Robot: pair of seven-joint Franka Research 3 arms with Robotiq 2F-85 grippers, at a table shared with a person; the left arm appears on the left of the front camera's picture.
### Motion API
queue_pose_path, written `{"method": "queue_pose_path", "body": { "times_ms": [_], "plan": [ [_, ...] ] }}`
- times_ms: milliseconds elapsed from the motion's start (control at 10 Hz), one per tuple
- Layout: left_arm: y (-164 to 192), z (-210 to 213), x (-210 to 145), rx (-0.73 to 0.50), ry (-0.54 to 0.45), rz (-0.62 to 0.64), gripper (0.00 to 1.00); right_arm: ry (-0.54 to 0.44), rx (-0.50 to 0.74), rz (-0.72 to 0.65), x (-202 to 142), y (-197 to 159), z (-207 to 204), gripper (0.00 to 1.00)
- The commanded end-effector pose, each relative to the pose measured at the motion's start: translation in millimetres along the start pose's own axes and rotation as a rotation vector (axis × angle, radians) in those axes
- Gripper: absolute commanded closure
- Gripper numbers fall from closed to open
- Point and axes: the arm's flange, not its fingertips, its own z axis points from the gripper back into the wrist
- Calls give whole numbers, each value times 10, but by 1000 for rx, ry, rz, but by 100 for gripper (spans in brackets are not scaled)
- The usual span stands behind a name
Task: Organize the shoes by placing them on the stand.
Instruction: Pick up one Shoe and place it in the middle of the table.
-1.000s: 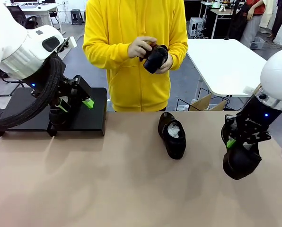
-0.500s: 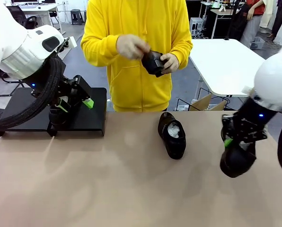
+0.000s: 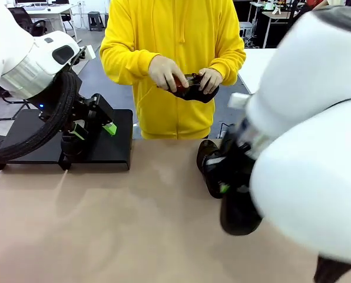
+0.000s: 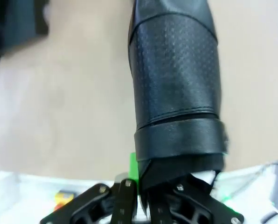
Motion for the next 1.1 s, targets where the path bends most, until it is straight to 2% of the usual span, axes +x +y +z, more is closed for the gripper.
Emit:
{"method": "queue_pose_path", "body": {
  "times_ms": [0,200,400,600,1000],
  "plan": [
    [20,-6,-27,-18,-13,4,17,27,37,46,135,341,-274,100],
    [20,-6,-27,-18,-13,4,17,84,52,169,65,698,-640,100],
    [20,-6,-27,-18,-13,4,17,111,42,221,173,861,-1081,100],
    [20,-6,-27,-18,-13,4,17,174,35,214,275,915,-1476,100],
    [20,-6,-27,-18,-13,4,17,254,69,91,285,957,-1678,100]
  ]
}}
